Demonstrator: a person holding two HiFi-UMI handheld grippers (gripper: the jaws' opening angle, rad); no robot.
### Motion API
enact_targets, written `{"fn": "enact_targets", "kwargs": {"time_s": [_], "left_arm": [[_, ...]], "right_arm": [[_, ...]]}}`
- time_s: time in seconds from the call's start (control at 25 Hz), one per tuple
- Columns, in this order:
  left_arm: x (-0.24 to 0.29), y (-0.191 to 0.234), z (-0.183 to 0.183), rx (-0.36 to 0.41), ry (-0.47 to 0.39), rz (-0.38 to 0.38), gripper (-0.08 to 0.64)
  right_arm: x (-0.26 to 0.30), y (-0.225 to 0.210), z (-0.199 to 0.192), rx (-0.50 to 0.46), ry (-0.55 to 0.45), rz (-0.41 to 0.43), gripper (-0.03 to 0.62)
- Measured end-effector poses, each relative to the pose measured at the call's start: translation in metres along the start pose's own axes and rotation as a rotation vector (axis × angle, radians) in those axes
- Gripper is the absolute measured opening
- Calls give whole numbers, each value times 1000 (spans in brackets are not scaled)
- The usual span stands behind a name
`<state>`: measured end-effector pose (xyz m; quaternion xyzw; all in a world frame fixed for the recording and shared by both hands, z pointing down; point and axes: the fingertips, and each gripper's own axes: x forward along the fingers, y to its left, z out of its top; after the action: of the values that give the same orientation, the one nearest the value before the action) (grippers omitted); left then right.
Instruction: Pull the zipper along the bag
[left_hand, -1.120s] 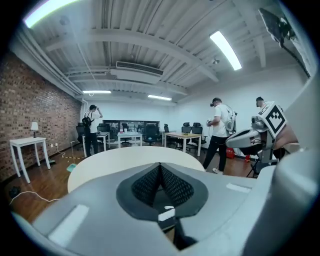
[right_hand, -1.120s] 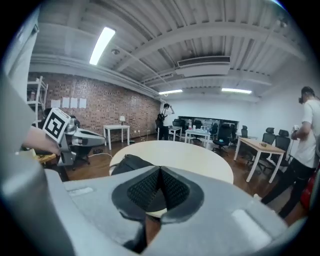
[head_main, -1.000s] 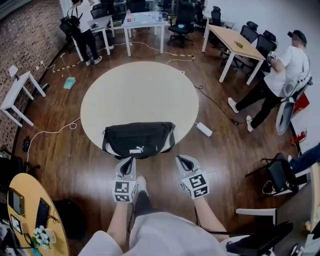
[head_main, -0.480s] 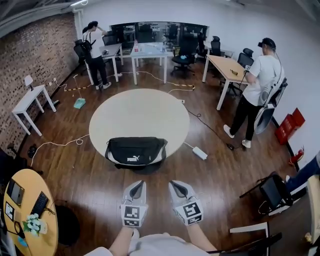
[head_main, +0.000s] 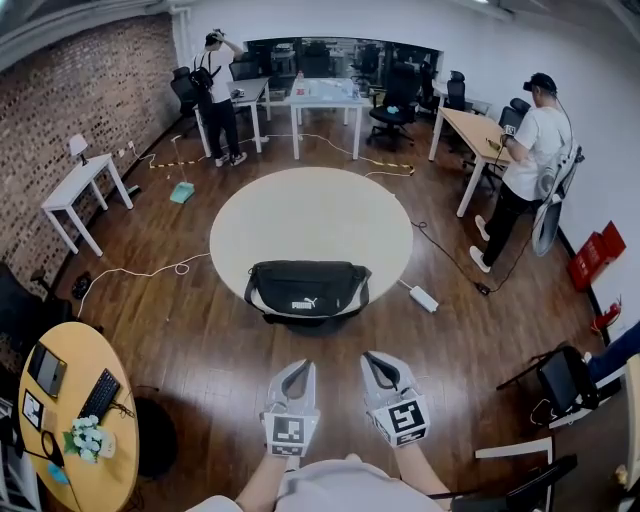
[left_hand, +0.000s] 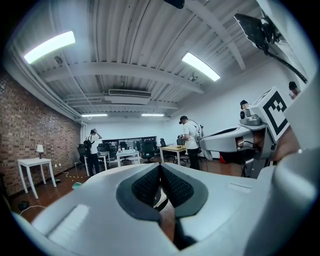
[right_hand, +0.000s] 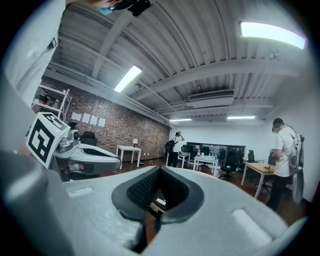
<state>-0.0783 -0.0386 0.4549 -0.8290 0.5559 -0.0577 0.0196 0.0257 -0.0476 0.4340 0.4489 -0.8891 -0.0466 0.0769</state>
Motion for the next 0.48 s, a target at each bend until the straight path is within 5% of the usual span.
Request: {"fn": "enact_targets", "kwargs": {"time_s": [0.48], "left_arm": [[-17, 51, 4, 4, -13, -6, 18]], "right_arm": [[30, 35, 5, -13, 15, -4, -11]]}}
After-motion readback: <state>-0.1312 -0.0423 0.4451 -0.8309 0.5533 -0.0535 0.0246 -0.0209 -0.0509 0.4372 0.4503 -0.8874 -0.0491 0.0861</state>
